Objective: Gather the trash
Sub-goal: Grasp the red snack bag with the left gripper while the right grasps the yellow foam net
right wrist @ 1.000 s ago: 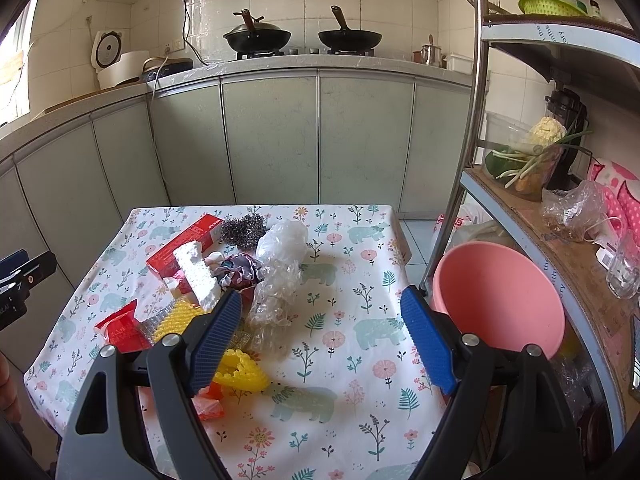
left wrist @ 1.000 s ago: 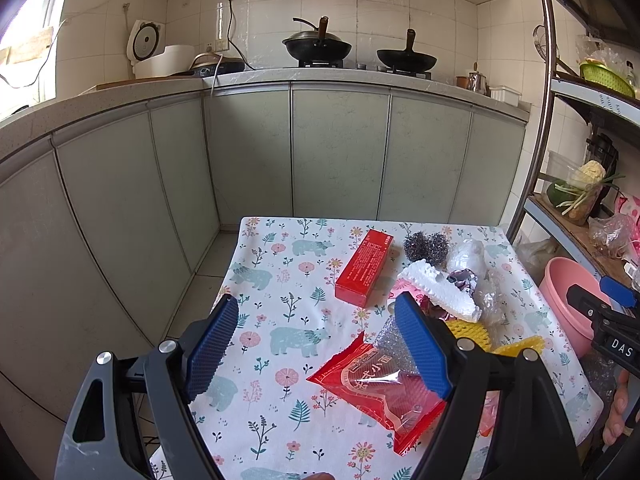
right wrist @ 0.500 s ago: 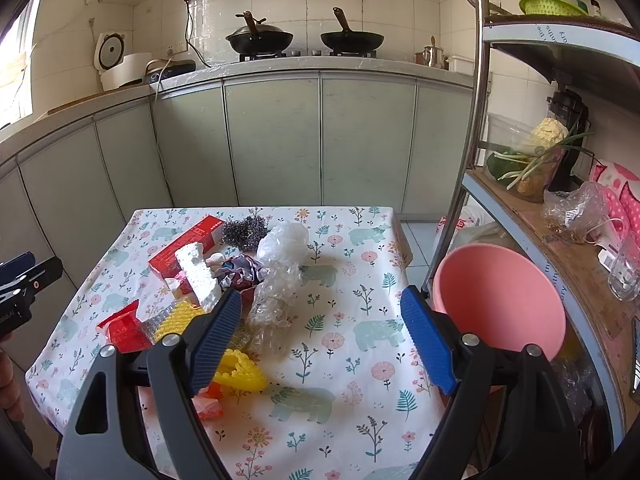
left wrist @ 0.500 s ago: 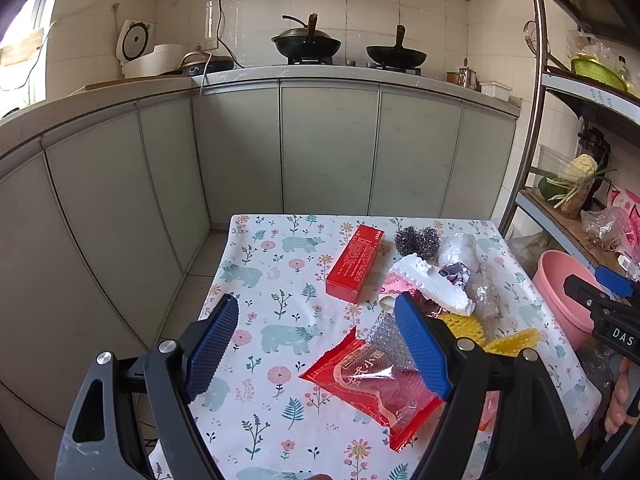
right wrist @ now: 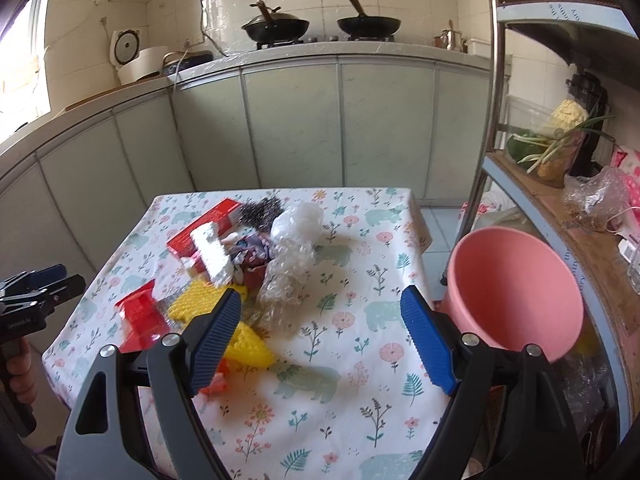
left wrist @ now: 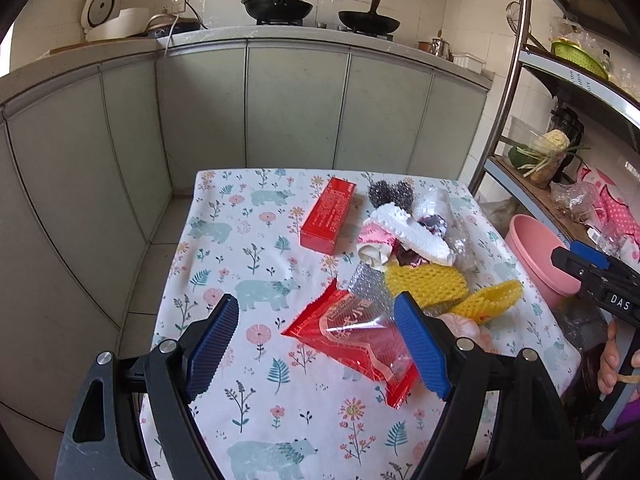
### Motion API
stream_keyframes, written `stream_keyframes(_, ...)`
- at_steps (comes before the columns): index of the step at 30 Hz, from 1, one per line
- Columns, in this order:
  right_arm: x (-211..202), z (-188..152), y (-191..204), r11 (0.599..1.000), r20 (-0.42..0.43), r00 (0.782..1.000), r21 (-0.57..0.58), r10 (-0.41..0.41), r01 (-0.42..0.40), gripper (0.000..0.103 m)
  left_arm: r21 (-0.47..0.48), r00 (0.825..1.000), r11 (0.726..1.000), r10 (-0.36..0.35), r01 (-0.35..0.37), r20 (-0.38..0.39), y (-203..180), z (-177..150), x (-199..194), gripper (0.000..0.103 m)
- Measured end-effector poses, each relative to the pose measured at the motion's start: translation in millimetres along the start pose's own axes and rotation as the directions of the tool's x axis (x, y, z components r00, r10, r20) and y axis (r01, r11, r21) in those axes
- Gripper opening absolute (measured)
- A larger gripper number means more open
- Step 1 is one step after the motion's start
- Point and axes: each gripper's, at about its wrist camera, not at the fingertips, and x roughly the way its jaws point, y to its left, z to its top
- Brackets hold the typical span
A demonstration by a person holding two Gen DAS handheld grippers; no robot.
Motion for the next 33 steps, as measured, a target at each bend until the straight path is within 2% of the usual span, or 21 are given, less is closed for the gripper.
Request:
stream_keyframes(5,-3,-12,2,0.996,-0.038,0.997,-0.038,0.073,-0.075,0.082,-0.022,0.991,0.995,-0.100,0.098,-0.090,-1,-15,11,0.076)
stream_keyframes(7,-4,-16,4,0.994,-0.052,0.994,-0.052,0.095,-0.098,0.075,-0.007,0.986,0.992,-0.124,0.124,-0.110,-9,-18,14,0.073)
stream_keyframes(11,-4,-23,6,0.987,-0.085,0.985,-0.053,0.150,-0.154,0.070,0.013,0.976,0.987,-0.154,0.158,-0.155,-26,-20,23,0.066)
stream_keyframes(17,-8,-26,6,0.978,-0.092,0.977,-0.061,0.195,-0.201,0.070,0.042,0.954,0.986,-0.148,0.164,-0.261,-44,-25,47,0.064)
stream_keyframes(19,-4,-27,4,0.976,-0.103,0.973,-0.060,0.205,-0.211,0.070,0.046,0.946,0.987,-0.135,0.155,-0.295,-45,-26,57,0.059)
stream_keyframes(24,11,-29,0,0.968,-0.138,0.961,-0.042,0.239,-0.247,0.070,0.043,0.931,0.991,-0.106,0.129,-0.348,-41,-27,75,0.035)
stream_keyframes(26,16,-29,1,0.962,-0.149,0.954,-0.042,0.260,-0.269,0.070,0.048,0.934,0.990,-0.109,0.133,-0.341,-40,-27,73,0.029)
stream_keyframes(28,19,-28,2,0.954,-0.156,0.945,-0.043,0.286,-0.296,0.070,0.068,0.941,0.990,-0.098,0.127,-0.323,-40,-26,68,0.014)
stream_keyframes(30,22,-28,5,0.947,-0.160,0.939,-0.050,0.305,-0.317,0.070,0.069,0.943,0.990,-0.098,0.127,-0.319,-38,-24,63,0.008)
stream_keyframes(33,28,-26,10,0.942,-0.167,0.934,-0.061,0.317,-0.331,0.070,0.071,0.949,0.991,-0.083,0.110,-0.305,-33,-23,55,0.006)
